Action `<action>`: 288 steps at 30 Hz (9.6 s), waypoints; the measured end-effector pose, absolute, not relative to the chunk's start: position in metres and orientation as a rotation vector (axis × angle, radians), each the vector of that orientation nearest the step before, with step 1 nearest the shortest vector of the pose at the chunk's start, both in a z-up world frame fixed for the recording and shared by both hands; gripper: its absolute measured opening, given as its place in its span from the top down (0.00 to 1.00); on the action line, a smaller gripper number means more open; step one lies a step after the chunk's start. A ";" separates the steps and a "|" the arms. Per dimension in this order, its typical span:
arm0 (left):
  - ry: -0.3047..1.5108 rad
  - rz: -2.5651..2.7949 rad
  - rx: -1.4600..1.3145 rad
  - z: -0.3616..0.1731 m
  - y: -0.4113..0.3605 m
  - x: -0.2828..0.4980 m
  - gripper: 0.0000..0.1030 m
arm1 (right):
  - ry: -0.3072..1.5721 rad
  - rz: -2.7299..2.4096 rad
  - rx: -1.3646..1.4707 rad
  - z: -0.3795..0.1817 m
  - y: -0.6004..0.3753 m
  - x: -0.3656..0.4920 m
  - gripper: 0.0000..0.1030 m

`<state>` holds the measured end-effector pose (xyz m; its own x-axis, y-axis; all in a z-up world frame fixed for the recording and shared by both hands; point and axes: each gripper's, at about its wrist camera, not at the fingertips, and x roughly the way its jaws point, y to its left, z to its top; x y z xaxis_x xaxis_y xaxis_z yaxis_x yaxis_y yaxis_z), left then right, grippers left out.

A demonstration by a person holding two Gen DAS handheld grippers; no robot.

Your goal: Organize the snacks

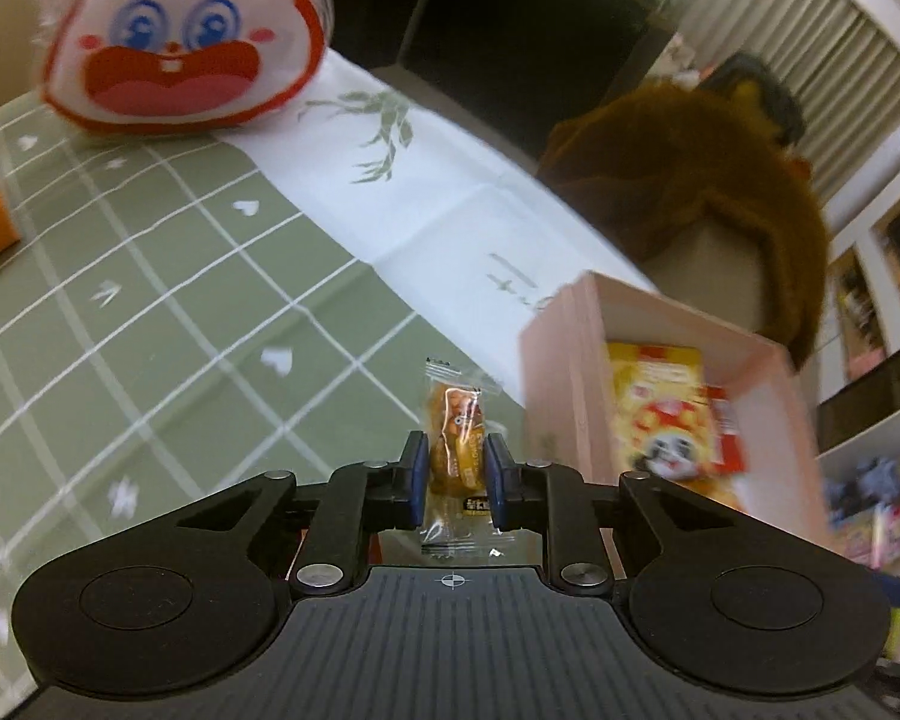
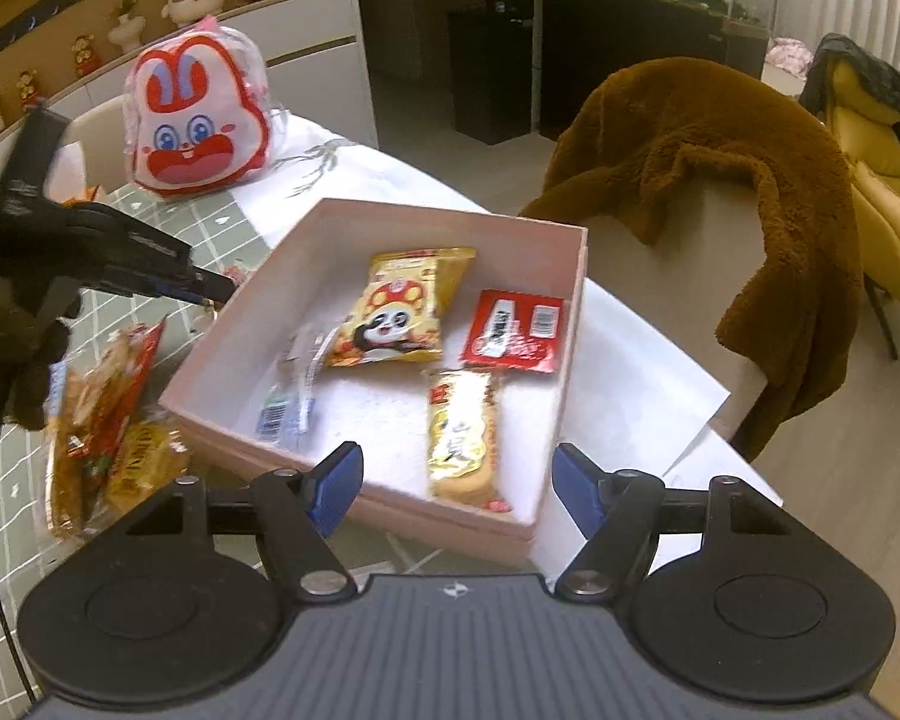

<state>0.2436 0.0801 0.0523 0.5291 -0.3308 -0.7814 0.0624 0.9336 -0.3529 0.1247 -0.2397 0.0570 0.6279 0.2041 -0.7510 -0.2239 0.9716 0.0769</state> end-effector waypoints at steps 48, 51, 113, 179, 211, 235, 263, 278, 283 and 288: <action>1.049 -0.310 -0.238 0.031 0.019 0.014 0.77 | 1.069 0.361 -0.052 0.028 -0.184 0.003 0.51; 1.053 -0.319 -0.214 0.031 0.011 0.012 0.77 | 0.999 0.326 -0.036 0.038 -0.200 -0.006 0.36; 1.092 -0.249 -0.253 0.023 0.023 -0.028 0.77 | 1.053 0.377 -0.057 0.022 -0.185 -0.015 0.51; 0.918 0.120 -0.490 0.045 0.165 0.027 0.73 | 1.010 0.443 -0.143 0.040 0.020 0.201 0.28; 0.942 0.081 -0.345 0.034 0.129 0.082 0.54 | 1.076 0.547 -0.218 0.019 -0.057 0.091 0.59; 0.992 -0.003 -0.400 0.026 0.130 0.037 0.64 | 1.022 0.501 -0.113 0.026 -0.069 0.093 0.68; 1.001 0.017 -0.457 0.023 0.118 -0.025 0.63 | 0.938 0.500 -0.228 0.052 -0.051 0.074 0.36; 1.011 0.022 -0.482 0.022 0.119 -0.023 0.62 | 1.032 0.482 -0.305 0.000 0.010 0.172 0.25; 1.008 0.026 -0.486 0.021 0.121 -0.026 0.61 | 1.050 0.533 -0.304 0.004 0.000 0.153 0.48; 1.007 0.029 -0.475 0.022 0.119 -0.026 0.61 | 1.061 0.562 -0.327 0.006 -0.025 0.115 0.54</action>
<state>-0.0260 0.1194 0.0217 0.5431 -0.1921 -0.8174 -0.2386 0.8980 -0.3696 0.1148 -0.0249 0.0061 0.3671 0.2757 -0.8884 -0.5804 0.8142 0.0129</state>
